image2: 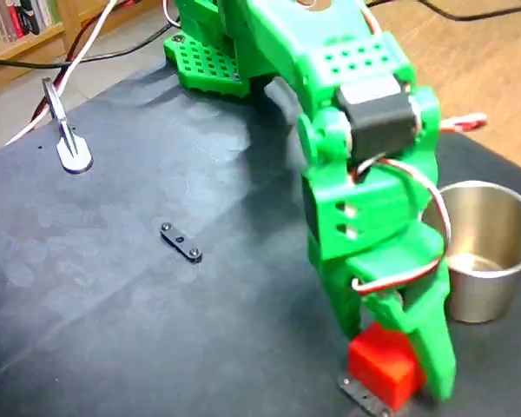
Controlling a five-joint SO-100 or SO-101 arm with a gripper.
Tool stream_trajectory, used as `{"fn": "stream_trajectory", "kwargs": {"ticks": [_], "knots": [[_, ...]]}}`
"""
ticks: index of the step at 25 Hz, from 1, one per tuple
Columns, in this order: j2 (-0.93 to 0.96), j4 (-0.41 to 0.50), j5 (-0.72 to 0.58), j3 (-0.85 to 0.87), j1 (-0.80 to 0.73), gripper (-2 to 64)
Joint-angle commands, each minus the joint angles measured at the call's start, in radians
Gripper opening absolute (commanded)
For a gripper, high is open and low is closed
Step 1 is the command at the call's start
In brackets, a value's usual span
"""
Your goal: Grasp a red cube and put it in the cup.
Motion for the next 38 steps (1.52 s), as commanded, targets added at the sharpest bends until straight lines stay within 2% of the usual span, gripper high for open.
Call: {"fn": "stream_trajectory", "kwargs": {"ticks": [1,4,14,25,29,34,38], "knots": [[0.009,-0.008,0.006,-0.037,0.003,25.7],[0.009,-0.008,0.006,-0.037,0.003,18.4],[0.029,-0.008,0.015,-0.037,0.003,-0.1],[0.278,0.0,0.017,0.006,-0.012,-0.6],[0.431,-0.005,0.021,0.138,-0.015,-0.6],[0.663,-0.006,0.086,0.356,-0.017,-0.6],[0.793,-0.006,0.115,0.439,-0.041,-0.7]]}}
